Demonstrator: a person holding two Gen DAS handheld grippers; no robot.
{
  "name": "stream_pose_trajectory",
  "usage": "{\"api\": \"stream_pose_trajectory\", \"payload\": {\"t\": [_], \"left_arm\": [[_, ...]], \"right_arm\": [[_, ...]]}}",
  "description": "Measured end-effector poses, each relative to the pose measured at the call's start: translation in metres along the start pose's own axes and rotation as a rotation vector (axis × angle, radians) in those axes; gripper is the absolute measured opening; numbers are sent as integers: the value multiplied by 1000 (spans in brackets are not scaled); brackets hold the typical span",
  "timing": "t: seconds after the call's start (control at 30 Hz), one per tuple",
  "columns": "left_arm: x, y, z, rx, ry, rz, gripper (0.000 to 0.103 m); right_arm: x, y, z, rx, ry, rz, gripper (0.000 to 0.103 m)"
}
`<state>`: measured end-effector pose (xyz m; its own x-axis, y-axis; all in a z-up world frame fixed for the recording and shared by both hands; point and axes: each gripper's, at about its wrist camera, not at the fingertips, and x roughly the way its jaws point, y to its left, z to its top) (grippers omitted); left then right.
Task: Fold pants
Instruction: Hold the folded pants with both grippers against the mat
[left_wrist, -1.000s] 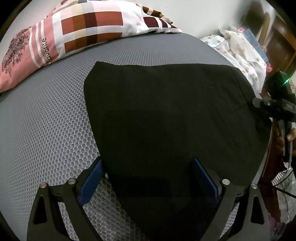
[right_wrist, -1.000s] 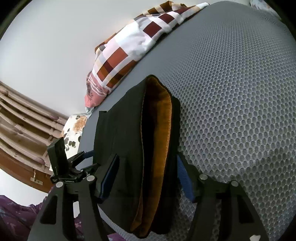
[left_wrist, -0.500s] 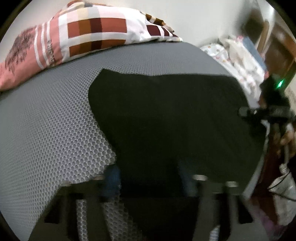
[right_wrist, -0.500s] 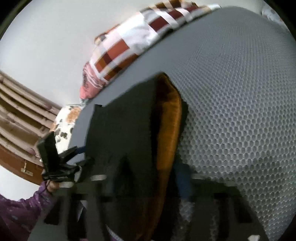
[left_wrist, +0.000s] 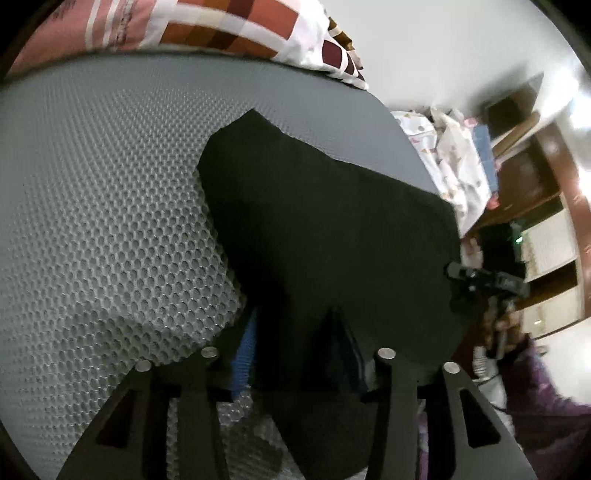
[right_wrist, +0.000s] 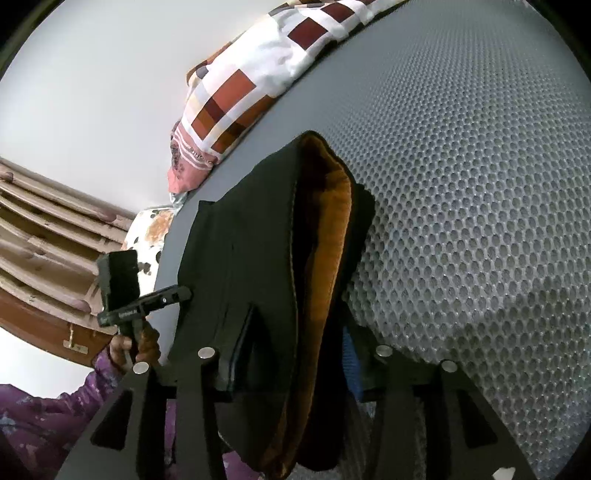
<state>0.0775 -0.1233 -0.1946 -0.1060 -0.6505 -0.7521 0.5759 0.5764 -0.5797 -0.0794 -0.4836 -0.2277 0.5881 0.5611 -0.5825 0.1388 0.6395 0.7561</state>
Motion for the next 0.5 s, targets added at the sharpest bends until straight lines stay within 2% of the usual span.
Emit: {"api": "stream_pose_trajectory", "payload": {"t": [0.07,0.13,0.2,0.23,0.27,0.3,0.33,0.37,0.4,0.47,0.5], "left_arm": [[0,2,3,-19,27,-35,55],[0,2,2,-22,46,-78,72],[3,-3,2,-10,44,-109,81],[5,-8,4,5,42,-108,81],[7,-11,3,15,43,-112,81],[10,-14,4,21,33,-120,79],[13,-16,4,27,25,-110,57],[15,-16,5,37,12,-64,42],[18,-12,5,25,12,-26,20],[19,-2,-1,-34,-20,-69,20],[19,-4,-2,-30,-31,-56,20]], "right_arm": [[-2,-4,-1,16,17,30,46],[-2,-6,-1,18,27,43,46],[-1,-4,0,4,27,46,46],[2,0,1,-12,29,44,47],[5,3,0,-29,29,36,43],[8,5,0,-35,26,26,39],[10,4,-1,-20,17,30,34],[11,2,-1,-3,5,42,31],[12,3,0,1,-3,42,30],[10,4,-2,7,-21,43,29],[9,3,-5,21,-29,51,29]]}}
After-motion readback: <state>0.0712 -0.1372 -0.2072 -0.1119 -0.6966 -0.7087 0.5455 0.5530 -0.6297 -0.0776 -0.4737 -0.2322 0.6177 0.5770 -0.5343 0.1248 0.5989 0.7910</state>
